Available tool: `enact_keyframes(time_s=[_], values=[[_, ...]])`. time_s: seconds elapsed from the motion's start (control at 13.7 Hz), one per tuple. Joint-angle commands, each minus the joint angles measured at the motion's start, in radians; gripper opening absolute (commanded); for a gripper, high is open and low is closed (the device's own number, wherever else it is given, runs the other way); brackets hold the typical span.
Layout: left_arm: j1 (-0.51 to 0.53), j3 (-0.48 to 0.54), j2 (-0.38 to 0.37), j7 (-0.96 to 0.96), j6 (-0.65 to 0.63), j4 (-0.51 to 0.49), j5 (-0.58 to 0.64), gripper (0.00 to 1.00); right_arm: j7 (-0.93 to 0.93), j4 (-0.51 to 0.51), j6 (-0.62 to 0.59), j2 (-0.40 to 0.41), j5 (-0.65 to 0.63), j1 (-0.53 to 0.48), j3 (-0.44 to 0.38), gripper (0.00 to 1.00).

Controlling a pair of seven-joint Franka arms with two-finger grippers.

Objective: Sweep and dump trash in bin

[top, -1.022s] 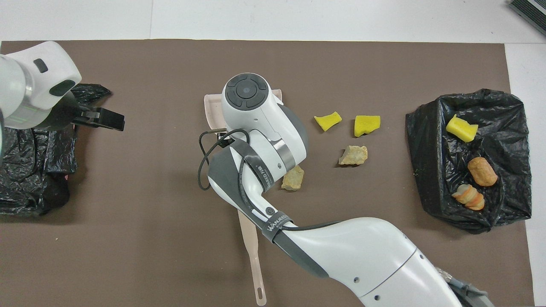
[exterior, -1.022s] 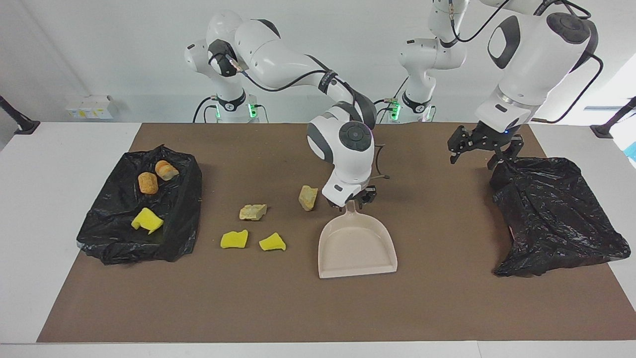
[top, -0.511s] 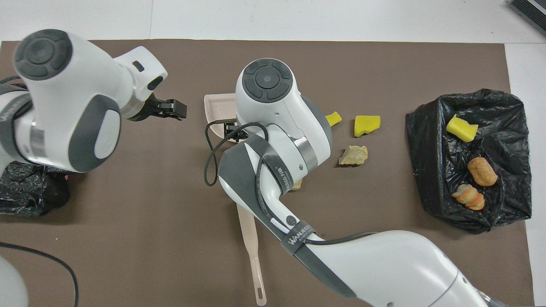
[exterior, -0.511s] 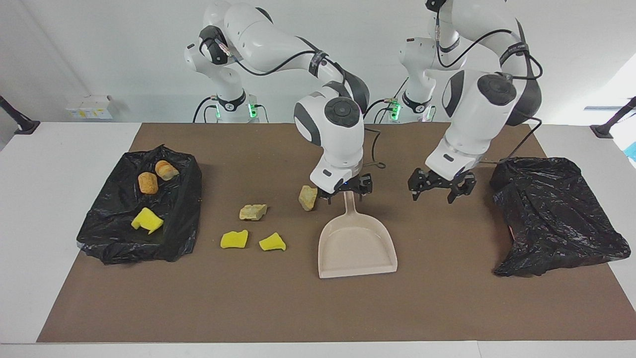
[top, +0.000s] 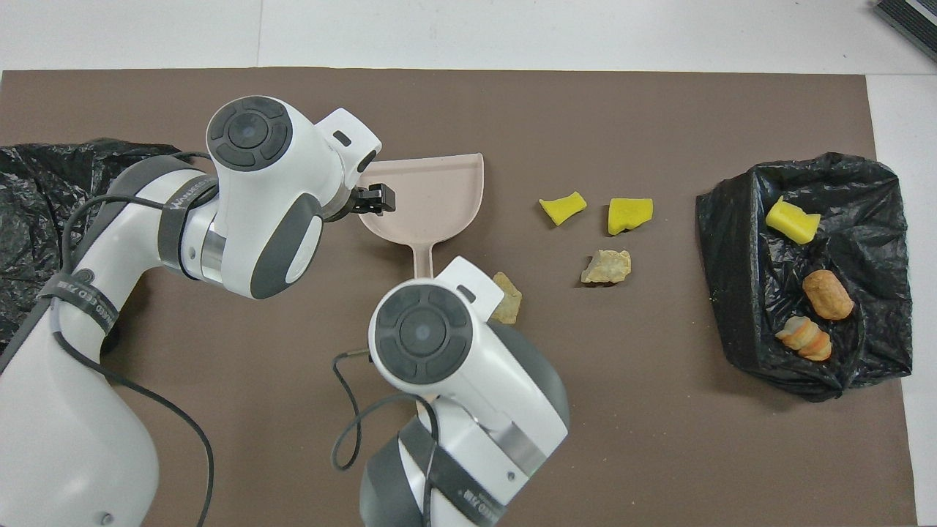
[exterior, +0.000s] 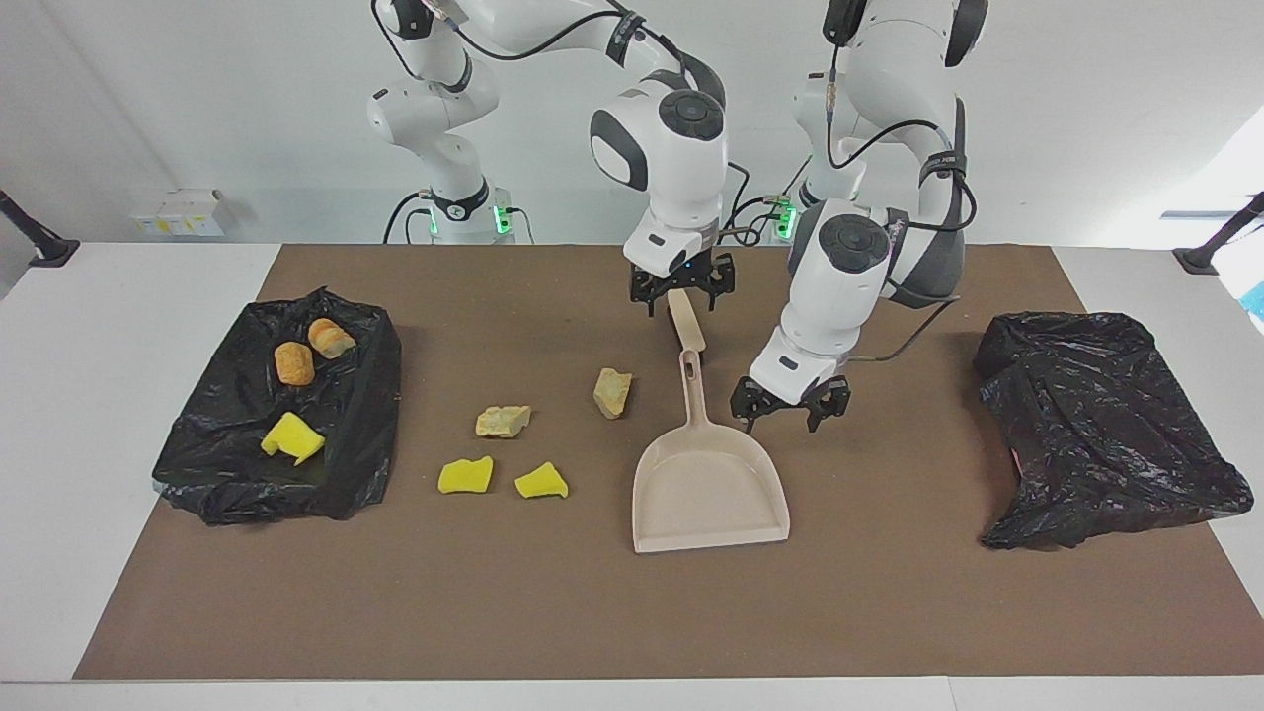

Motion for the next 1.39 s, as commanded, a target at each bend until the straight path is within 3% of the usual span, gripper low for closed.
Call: enact_keyframes(time_s=[0.0, 0.29, 0.44, 0.73, 0.88, 1.02, 1.09, 1.17, 1.31], values=[[-0.028, 0.013, 0.003, -0.037, -0.043, 0.016, 0.004, 1.00, 0.015, -0.284, 0.131, -0.167, 0.047, 0.036, -0.004, 0.96], [-0.103, 0.013, 0.006, -0.080, -0.050, 0.003, -0.012, 1.00, 0.036, -0.387, 0.162, -0.175, 0.050, 0.103, -0.004, 0.93], [-0.151, 0.013, 0.053, -0.115, -0.050, 0.001, -0.015, 1.00, 0.057, -0.460, 0.254, -0.176, 0.053, 0.131, -0.002, 0.92], [-0.185, 0.013, 0.066, -0.119, -0.099, -0.019, -0.016, 1.00, 0.064, -0.508, 0.304, -0.175, 0.117, 0.169, -0.002, 0.84], [-0.183, 0.013, 0.064, -0.115, -0.115, -0.019, -0.016, 0.92, 0.065, -0.508, 0.302, -0.175, 0.117, 0.169, -0.002, 0.82], [-0.181, 0.012, 0.063, -0.112, -0.124, -0.016, -0.021, 0.91, 0.061, -0.511, 0.300, -0.176, 0.117, 0.169, -0.001, 0.78], [-0.183, 0.013, 0.057, -0.114, -0.130, -0.016, -0.045, 0.84, 0.053, -0.521, 0.301, -0.181, 0.119, 0.175, -0.001, 0.77], [-0.185, 0.013, 0.051, -0.117, -0.148, -0.011, -0.058, 0.64, 0.039, -0.522, 0.302, -0.181, 0.128, 0.181, -0.001, 0.77], [-0.188, 0.013, 0.049, -0.119, -0.156, -0.008, -0.061, 0.56, 0.015, -0.522, 0.302, -0.183, 0.162, 0.181, -0.001, 0.71]])
